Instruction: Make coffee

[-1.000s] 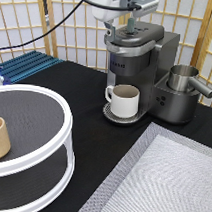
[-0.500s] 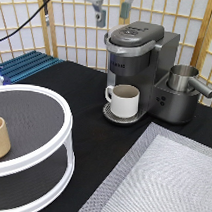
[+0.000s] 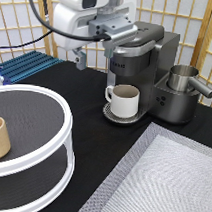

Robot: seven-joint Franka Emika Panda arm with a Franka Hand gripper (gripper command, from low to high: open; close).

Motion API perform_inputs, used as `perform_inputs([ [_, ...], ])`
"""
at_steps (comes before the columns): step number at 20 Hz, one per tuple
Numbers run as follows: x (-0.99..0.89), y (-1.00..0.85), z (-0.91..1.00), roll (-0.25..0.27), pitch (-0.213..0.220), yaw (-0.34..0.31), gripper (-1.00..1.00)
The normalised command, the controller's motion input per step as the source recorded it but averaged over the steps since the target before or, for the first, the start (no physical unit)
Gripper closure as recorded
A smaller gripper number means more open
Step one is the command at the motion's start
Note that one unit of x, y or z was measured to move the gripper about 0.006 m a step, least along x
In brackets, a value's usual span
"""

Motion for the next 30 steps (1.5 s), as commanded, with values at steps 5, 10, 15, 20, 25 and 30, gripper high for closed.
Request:
perform_inputs([
  [5,0.00,-0.03,-0.01,-0.050,0.000,0.006,-1.00],
  [10,0.00,0.00,0.00,0.000,0.000,0.000,-1.00],
  [15,0.00,0.00,0.00,-0.001,0.000,0.000,-1.00],
  [20,0.00,0.00,0.00,0.000,0.000,0.000,-1.00],
  [25,0.00,0.00,0.00,0.000,0.000,0.000,-1.00],
  [30,0.00,0.00,0.00,0.000,0.000,0.000,-1.00],
])
